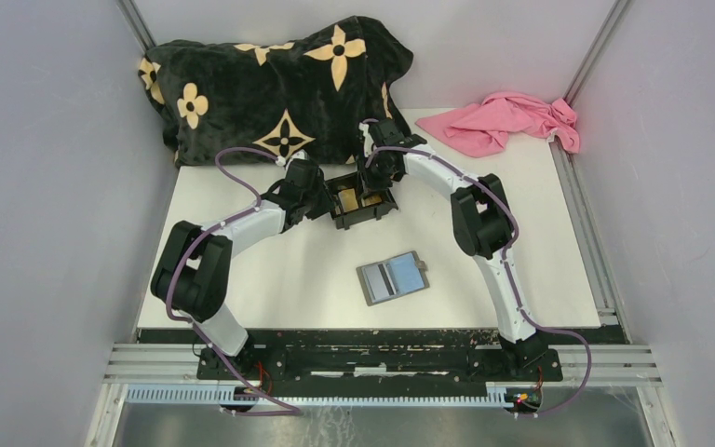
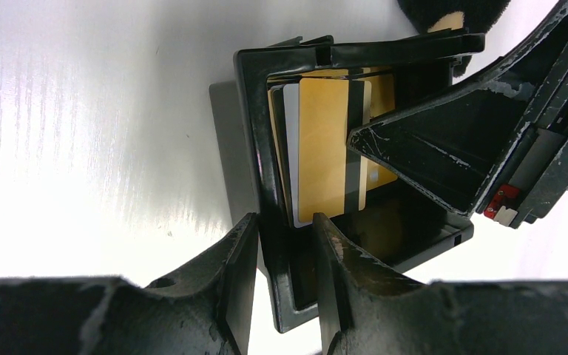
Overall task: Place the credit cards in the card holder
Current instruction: Pick up the credit card from the storage box.
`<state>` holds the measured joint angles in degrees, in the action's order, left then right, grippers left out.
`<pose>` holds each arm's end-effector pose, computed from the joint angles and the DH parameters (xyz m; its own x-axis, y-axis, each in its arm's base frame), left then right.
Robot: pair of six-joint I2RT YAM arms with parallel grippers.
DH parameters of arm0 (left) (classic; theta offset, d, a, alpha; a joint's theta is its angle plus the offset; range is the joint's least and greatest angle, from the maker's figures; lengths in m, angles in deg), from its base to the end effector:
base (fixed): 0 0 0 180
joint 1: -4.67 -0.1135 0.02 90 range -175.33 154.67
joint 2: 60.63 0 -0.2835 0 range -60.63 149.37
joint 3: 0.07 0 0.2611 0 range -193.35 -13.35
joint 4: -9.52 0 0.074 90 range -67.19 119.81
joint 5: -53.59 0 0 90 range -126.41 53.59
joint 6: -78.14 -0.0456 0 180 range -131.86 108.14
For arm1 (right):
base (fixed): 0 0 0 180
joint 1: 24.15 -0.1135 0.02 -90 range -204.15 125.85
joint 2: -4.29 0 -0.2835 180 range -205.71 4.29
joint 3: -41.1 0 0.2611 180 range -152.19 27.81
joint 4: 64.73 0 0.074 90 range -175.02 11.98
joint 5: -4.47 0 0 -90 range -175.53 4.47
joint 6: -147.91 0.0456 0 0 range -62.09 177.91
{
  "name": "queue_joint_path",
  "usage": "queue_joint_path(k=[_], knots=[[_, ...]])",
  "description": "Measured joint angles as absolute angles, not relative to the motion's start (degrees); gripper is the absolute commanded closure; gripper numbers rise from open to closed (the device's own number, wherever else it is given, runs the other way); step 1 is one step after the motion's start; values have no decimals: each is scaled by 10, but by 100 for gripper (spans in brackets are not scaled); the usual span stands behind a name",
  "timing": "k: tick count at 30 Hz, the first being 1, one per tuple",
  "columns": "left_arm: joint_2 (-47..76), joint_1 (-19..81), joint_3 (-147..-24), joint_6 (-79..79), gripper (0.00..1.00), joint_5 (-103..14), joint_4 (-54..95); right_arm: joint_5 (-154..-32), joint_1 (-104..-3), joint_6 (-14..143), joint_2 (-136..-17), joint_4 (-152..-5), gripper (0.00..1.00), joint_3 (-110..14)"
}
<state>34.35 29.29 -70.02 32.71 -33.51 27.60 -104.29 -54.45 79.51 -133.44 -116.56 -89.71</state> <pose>0.3359 -0.1514 0.2038 -0.7110 -0.4451 -0.5443 -0.1635 0.8576 -0.4877 0.4673 0.2900 0.1726 -0.9152 -0.1311 -0.3811 -0.3064 0.8406 0.4466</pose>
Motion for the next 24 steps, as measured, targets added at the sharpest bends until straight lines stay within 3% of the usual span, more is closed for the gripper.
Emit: queue_joint_path(k=[8,24], knots=[[343,293,-700,327,59,-335,276,-1043,-541,795,-1333,-1166,72,-897],[336,293,-697,327,60,-335,276,-1050,-528,799,-1314,-1153,89,-868]])
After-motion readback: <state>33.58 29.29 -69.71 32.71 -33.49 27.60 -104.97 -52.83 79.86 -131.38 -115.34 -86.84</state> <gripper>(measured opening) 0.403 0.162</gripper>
